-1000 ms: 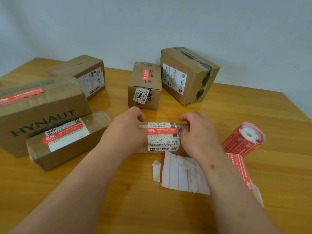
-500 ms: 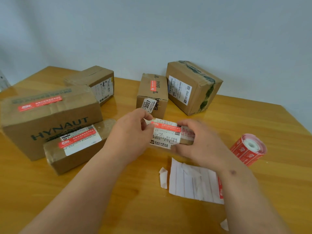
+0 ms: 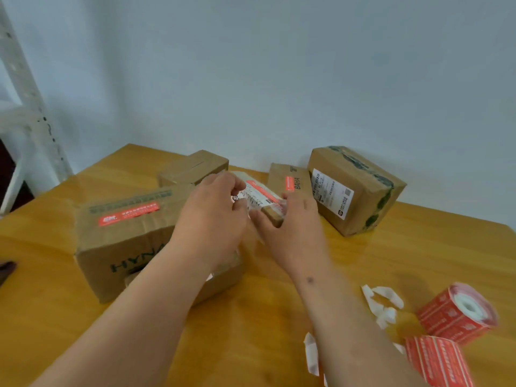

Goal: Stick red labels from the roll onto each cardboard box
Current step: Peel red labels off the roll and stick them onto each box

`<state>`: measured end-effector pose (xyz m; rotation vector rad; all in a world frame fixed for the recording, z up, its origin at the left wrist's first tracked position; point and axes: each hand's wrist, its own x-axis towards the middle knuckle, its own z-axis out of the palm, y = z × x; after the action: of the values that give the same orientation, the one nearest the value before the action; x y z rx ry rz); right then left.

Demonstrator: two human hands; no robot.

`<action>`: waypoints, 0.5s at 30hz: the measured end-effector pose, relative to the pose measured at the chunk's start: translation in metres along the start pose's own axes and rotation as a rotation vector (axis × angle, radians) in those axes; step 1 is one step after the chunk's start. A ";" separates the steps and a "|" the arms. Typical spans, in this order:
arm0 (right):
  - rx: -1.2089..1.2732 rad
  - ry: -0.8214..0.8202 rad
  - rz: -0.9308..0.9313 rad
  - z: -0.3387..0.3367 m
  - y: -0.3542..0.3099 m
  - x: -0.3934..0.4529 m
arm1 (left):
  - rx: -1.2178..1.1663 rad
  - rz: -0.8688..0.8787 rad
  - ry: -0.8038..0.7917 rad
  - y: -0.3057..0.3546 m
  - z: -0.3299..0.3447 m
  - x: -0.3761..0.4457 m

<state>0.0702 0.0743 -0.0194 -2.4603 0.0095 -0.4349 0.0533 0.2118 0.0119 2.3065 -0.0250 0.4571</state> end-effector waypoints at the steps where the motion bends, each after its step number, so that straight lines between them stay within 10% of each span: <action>1: -0.024 0.015 0.008 0.009 -0.006 0.003 | 0.010 -0.003 -0.003 -0.002 -0.002 0.004; 15: -0.116 0.083 -0.067 0.060 -0.031 0.041 | 0.260 0.008 -0.127 -0.027 -0.013 0.057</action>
<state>0.1242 0.1297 -0.0329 -2.5604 -0.0141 -0.5805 0.1071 0.2465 0.0202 2.5897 -0.0388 0.3324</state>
